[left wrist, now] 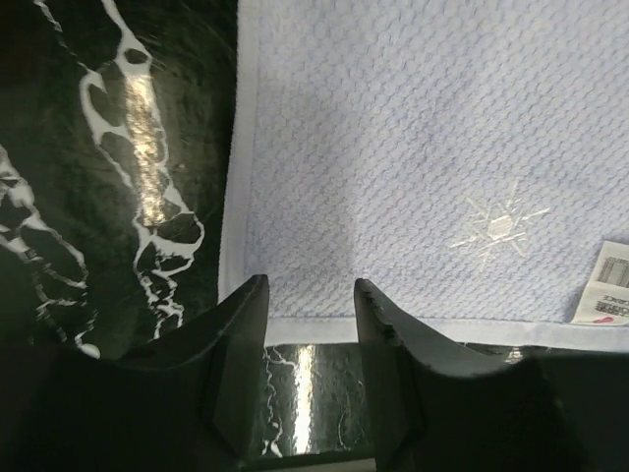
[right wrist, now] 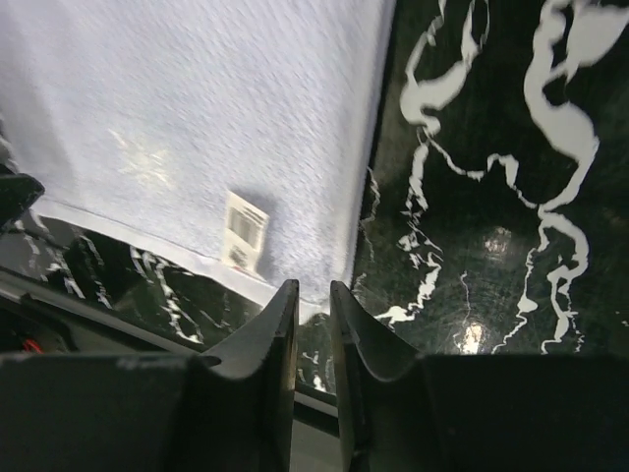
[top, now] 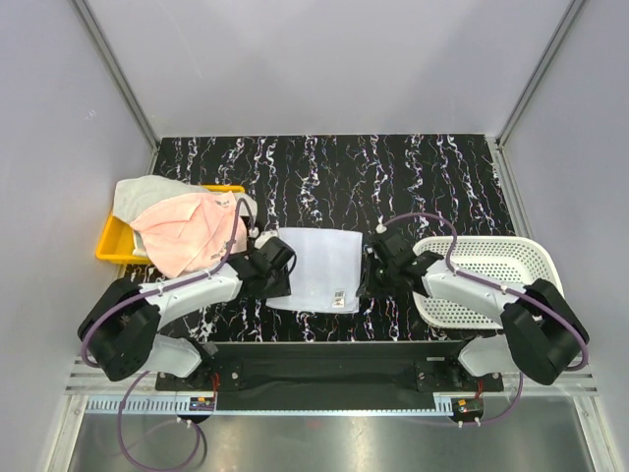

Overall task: Fold and stack the towels
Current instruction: Fold the towel

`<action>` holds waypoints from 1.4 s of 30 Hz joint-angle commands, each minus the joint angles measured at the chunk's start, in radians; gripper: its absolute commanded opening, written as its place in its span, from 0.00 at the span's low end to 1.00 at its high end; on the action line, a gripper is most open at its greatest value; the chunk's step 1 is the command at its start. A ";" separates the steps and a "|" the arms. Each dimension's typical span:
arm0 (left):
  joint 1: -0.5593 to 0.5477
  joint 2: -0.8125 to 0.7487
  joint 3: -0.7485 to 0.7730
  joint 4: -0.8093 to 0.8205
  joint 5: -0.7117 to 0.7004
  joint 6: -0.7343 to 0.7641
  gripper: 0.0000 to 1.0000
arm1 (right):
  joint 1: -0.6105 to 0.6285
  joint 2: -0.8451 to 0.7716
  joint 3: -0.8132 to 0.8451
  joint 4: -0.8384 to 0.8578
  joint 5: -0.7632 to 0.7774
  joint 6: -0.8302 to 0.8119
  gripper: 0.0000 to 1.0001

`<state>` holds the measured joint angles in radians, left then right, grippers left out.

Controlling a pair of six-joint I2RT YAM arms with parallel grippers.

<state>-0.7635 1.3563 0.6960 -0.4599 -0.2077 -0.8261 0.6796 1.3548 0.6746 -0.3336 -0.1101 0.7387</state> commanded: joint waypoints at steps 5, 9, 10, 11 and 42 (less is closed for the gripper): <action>0.056 0.052 0.339 -0.128 -0.091 0.117 0.50 | -0.144 0.052 0.264 -0.079 0.070 -0.137 0.26; 0.130 0.177 0.470 -0.154 -0.127 0.211 0.49 | -0.198 0.202 0.370 -0.056 0.076 -0.183 0.27; 0.139 0.210 0.493 -0.157 -0.127 0.231 0.49 | -0.198 0.228 0.388 -0.056 0.076 -0.191 0.27; 0.148 0.234 0.532 -0.155 -0.116 0.278 0.48 | -0.198 0.251 0.405 -0.055 0.075 -0.197 0.27; 0.291 0.593 0.634 0.033 -0.058 0.412 0.52 | -0.241 0.630 0.666 -0.039 0.213 -0.302 0.42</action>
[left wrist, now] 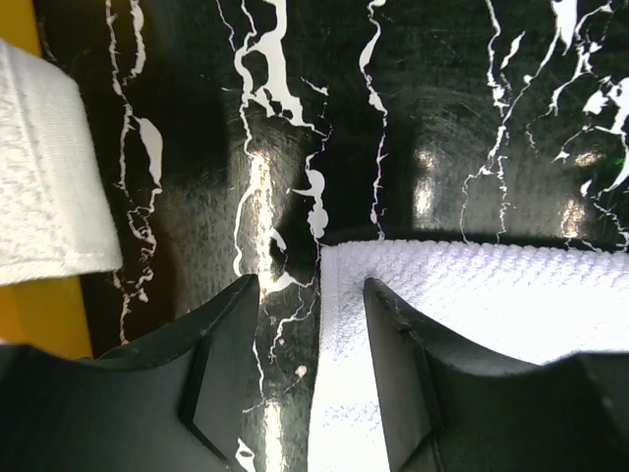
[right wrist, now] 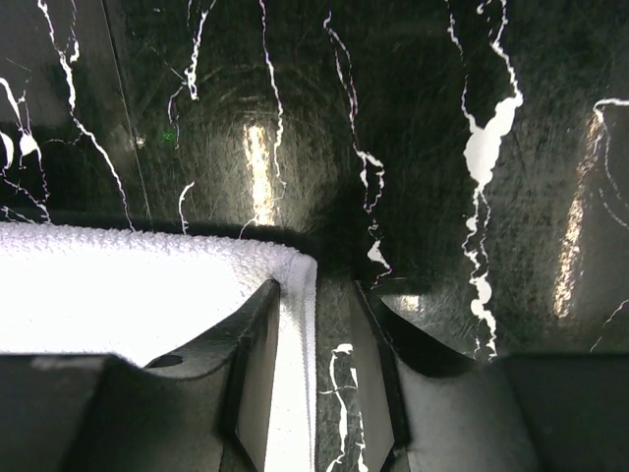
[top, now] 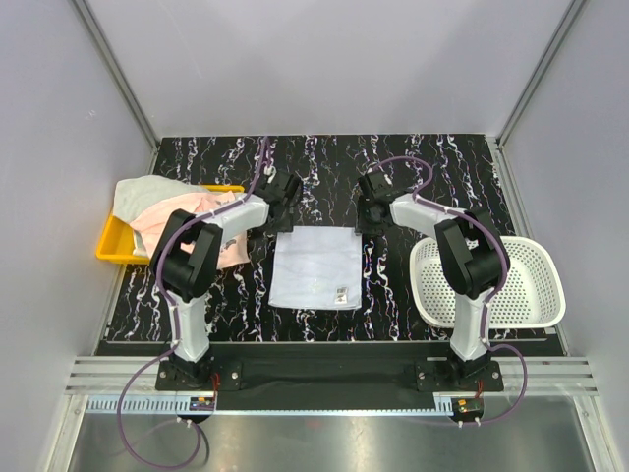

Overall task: Fold and stack the towels
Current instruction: Fold the towel

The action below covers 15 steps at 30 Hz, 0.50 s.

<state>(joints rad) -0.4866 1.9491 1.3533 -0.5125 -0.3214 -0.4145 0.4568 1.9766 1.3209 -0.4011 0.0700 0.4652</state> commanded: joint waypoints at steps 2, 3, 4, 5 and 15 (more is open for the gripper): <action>0.019 0.008 -0.028 0.108 0.093 -0.004 0.52 | -0.020 0.010 0.021 0.036 0.019 -0.037 0.41; 0.020 0.017 -0.025 0.111 0.099 -0.004 0.51 | -0.020 0.013 0.024 0.035 0.019 -0.037 0.41; 0.020 0.031 -0.023 0.109 0.099 -0.009 0.51 | -0.021 0.014 0.026 0.035 0.016 -0.036 0.41; 0.022 0.036 -0.023 0.115 0.100 -0.009 0.51 | -0.021 0.014 0.026 0.038 0.010 -0.037 0.41; 0.039 0.020 -0.094 0.215 0.165 -0.040 0.49 | -0.035 -0.007 0.001 0.114 -0.027 -0.056 0.45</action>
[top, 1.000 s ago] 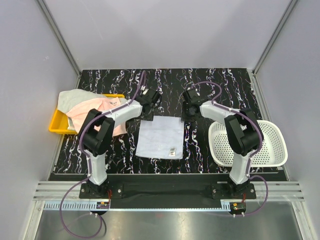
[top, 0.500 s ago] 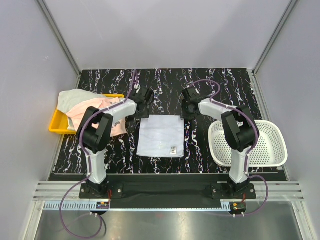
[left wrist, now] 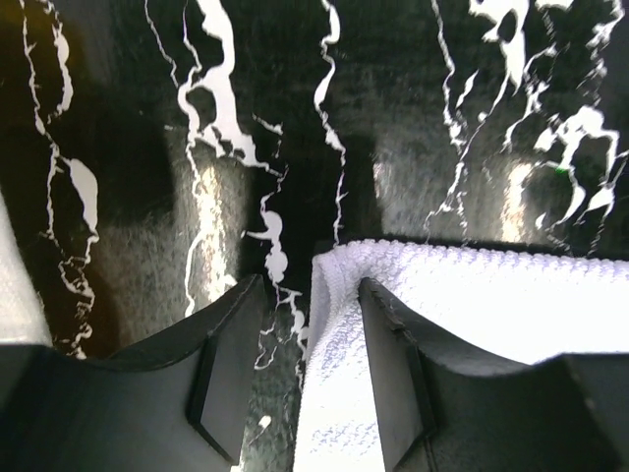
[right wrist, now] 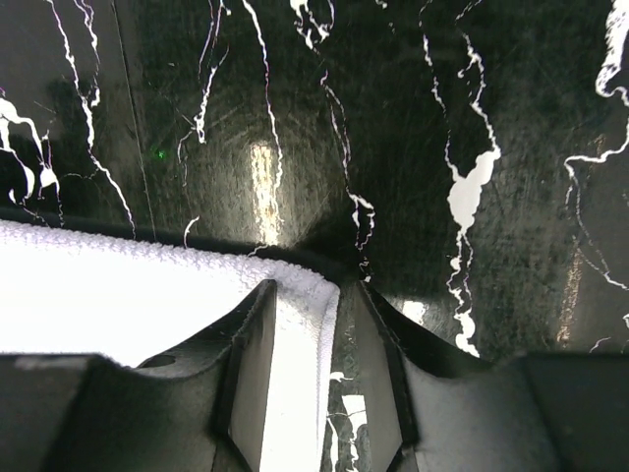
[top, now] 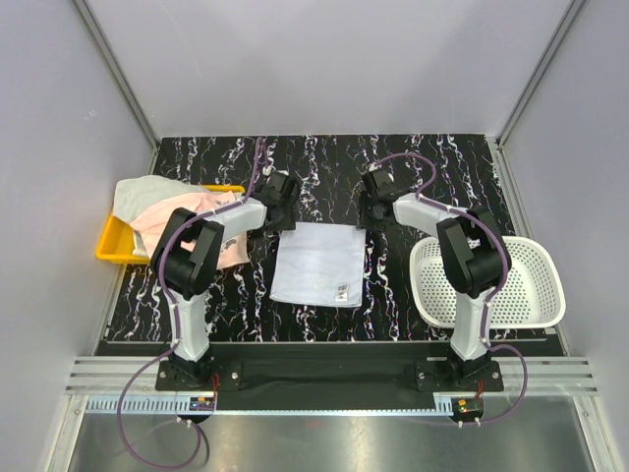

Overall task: Fold and stack the towels
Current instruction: Fold the towel

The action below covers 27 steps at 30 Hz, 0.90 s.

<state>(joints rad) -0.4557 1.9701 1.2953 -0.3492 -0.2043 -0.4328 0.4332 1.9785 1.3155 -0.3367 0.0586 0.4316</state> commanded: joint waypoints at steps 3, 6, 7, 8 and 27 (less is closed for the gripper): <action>0.015 0.009 -0.039 0.064 0.066 -0.026 0.49 | -0.014 0.013 0.025 0.033 -0.017 -0.022 0.42; 0.023 0.004 -0.051 0.078 0.078 -0.035 0.49 | -0.014 0.019 0.019 0.039 -0.025 -0.022 0.39; 0.025 0.000 -0.056 0.093 0.088 -0.037 0.49 | -0.014 0.020 0.019 0.038 -0.025 -0.021 0.37; 0.026 -0.005 -0.062 0.099 0.089 -0.038 0.49 | -0.013 0.023 0.016 0.039 -0.028 -0.021 0.36; 0.084 0.010 -0.065 0.157 0.178 -0.052 0.52 | -0.030 0.103 0.111 0.005 -0.026 -0.063 0.11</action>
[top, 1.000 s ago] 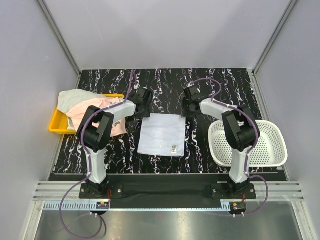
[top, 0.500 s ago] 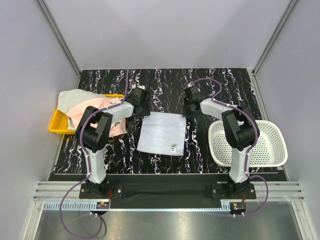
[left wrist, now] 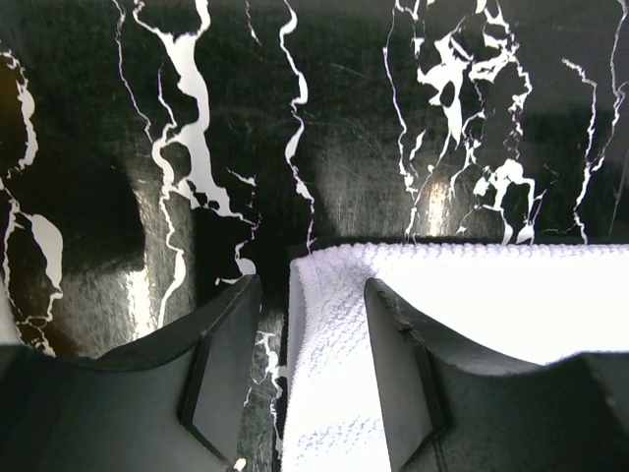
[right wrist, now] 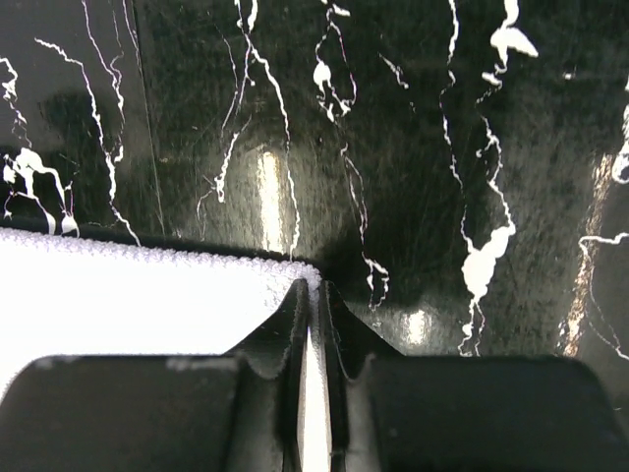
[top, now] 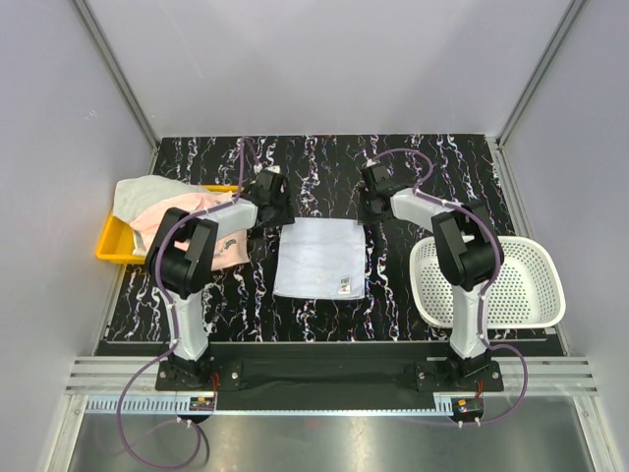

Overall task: Fold and stack the towels
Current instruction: Fold the towel

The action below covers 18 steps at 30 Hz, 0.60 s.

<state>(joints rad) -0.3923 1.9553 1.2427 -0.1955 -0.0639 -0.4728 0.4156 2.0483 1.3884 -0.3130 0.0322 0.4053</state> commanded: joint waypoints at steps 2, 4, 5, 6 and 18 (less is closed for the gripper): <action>0.024 0.031 -0.008 0.004 0.039 -0.013 0.51 | -0.014 0.041 0.053 -0.023 0.002 -0.043 0.11; 0.026 0.037 -0.003 0.005 0.038 -0.015 0.50 | -0.017 0.047 0.061 -0.023 0.002 -0.052 0.10; 0.027 0.036 -0.006 0.007 0.032 -0.016 0.50 | -0.015 0.049 0.064 -0.020 0.000 -0.056 0.10; 0.029 0.036 -0.006 0.011 0.030 -0.020 0.49 | -0.015 0.052 0.066 -0.017 0.000 -0.059 0.10; 0.032 0.071 0.049 -0.008 0.045 -0.020 0.36 | -0.014 0.069 0.096 -0.035 -0.017 -0.075 0.09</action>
<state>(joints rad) -0.3653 1.9873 1.2747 -0.1802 -0.0330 -0.4858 0.4080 2.0937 1.4551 -0.3237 0.0170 0.3531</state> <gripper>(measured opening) 0.376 0.103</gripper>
